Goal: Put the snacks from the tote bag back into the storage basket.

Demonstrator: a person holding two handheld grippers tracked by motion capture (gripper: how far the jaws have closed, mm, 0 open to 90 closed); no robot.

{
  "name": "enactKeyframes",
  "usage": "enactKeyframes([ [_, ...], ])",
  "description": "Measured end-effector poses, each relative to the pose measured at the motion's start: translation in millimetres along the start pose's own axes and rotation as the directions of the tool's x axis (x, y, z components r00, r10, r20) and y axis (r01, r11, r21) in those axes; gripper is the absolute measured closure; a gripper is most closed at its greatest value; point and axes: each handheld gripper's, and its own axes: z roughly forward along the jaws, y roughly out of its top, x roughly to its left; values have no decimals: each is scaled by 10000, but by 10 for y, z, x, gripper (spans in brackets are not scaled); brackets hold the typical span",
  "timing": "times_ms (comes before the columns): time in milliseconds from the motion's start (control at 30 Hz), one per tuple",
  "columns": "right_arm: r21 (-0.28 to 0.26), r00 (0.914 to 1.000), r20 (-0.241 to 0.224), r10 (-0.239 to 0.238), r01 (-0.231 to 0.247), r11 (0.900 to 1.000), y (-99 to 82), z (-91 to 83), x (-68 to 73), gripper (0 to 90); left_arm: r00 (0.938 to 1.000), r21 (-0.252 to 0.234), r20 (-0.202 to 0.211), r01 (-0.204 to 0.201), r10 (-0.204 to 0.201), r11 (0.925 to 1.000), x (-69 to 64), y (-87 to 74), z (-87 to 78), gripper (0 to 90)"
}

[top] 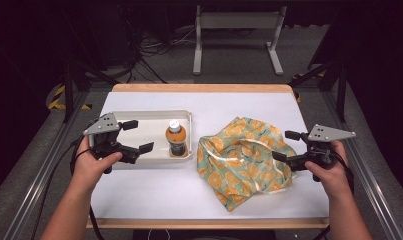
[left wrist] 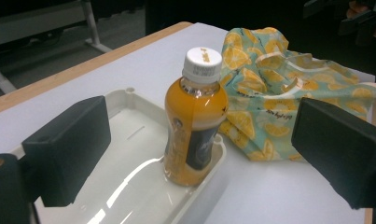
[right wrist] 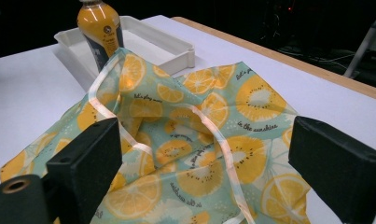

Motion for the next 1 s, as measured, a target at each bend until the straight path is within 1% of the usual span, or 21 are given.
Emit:
enactKeyframes([
  [33, 0, 10000, -9, -20, 20, 10000, 0, -2, 3, 91, 10000, -41, -19, -33, 33, 10000, 12, -38, -30, 44],
  [67, 12, 10000, 9, -90, 90, 10000, 0, -10, 10, 87, 10000, -41, 8, 91, -91, 10000, 11, -73, -54, 40],
  [133, 28, 9999, 11, -144, 144, 9999, 3, -18, 14, 79, 9999, 33, -48, 159, -159, 9999, 22, -141, -92, 40],
  [267, -62, 10000, 52, -70, 70, 10000, -1, -42, 3, 63, 9986, 212, -462, 287, -277, 9994, 44, -286, -158, 36],
  [300, -93, 10000, 64, -48, 49, 9999, -7, -45, 0, 59, 9983, 216, -498, 313, -302, 9993, 54, -321, -171, 36],
  [333, -106, 9999, 98, -48, 49, 9999, -14, -48, -5, 59, 9974, 191, -563, 452, -441, 9988, 58, -366, -185, 34],
  [367, -90, 9999, 151, -64, 66, 9999, -25, -51, -11, 59, 9972, 177, -606, 458, -447, 9988, 68, -391, -193, 34],
  [400, -71, 9998, 198, -44, 46, 10000, -31, -51, -11, 59, 9961, 138, -604, 653, -643, 9978, 75, -431, -199, 34],
  [433, -38, 9995, 272, -135, 136, 9999, -43, -47, -17, 59, 9957, 60, -655, 660, -655, 9978, 86, -459, -201, 35],
  [533, -41, 9988, 460, -190, 192, 9998, -69, -39, -30, 59, 9928, -261, -768, 904, -922, 9956, 101, -536, -203, 40],
  [600, -100, 9984, 518, -213, 218, 9997, -82, -35, -32, 59, 9926, -410, -778, 898, -928, 9951, 119, -591, -198, 42],
  [733, -135, 9982, 550, -229, 237, 9996, -115, -29, -46, 59, 9908, -499, -947, 921, -965, 9945, 114, -696, -183, 49],
  [767, -89, 9980, 578, -262, 267, 9996, -125, -26, -49, 59, 9907, -591, -949, 920, -974, 9940, 112, -729, -180, 53],
  [833, -117, 9977, 616, -278, 285, 9995, -137, -21, -51, 59, 9907, -555, -928, 942, -991, 9940, 115, -762, -179, 54],
  [867, -138, 9976, 639, -254, 263, 9996, -150, -17, -53, 59, 9904, -544, -866, 1036, -1081, 9931, 114, -806, -172, 54],
  [933, -162, 9976, 653, -220, 231, 9996, -180, -1, -57, 59, 9896, -536, -940, 1042, -1089, 9931, 112, -882, -164, 55],
  [1000, -165, 9971, 704, -295, 307, 9994, -203, 16, -60, 59, 9888, -554, -932, 1117, -1165, 9922, 114, -942, -160, 55],
])
